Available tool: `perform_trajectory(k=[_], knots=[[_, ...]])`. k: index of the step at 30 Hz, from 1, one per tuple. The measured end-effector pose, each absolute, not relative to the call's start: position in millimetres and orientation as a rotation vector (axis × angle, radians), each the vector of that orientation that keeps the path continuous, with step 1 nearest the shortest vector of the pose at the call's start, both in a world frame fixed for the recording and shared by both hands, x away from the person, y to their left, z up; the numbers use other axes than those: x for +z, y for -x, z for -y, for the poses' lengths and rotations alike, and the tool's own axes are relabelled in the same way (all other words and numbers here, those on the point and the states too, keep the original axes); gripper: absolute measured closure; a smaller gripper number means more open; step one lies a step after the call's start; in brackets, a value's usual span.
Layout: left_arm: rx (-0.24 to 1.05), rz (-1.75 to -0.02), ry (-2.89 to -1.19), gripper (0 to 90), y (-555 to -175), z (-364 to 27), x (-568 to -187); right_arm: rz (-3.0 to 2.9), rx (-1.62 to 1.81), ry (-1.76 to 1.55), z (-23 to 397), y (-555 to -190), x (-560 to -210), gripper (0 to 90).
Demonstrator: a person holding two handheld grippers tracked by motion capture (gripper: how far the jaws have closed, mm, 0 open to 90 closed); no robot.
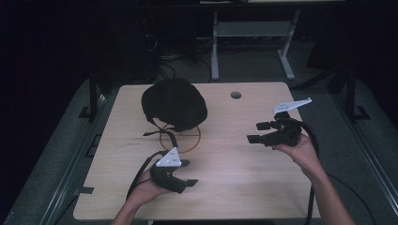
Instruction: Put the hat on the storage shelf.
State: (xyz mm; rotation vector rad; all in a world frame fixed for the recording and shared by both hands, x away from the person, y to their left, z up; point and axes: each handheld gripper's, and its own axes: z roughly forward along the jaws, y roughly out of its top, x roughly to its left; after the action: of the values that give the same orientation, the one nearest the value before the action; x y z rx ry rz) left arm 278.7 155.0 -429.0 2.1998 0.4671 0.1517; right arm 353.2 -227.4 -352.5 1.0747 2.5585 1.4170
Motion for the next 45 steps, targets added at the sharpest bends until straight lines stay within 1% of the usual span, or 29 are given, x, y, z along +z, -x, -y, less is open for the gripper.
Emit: perform_trajectory(k=[26, 45], knots=[[0.131, -0.474, -2.198, 26.2, -277.8, -155.0, -429.6, -2.564, 1.416, -1.148, 252.5, -324.8, -386.6, 21.2], [0.125, -0.490, -2.197, 26.3, -278.6, -157.3, -431.4, -2.565, 1.378, -1.214, 269.1, -292.7, -425.5, 21.1]])
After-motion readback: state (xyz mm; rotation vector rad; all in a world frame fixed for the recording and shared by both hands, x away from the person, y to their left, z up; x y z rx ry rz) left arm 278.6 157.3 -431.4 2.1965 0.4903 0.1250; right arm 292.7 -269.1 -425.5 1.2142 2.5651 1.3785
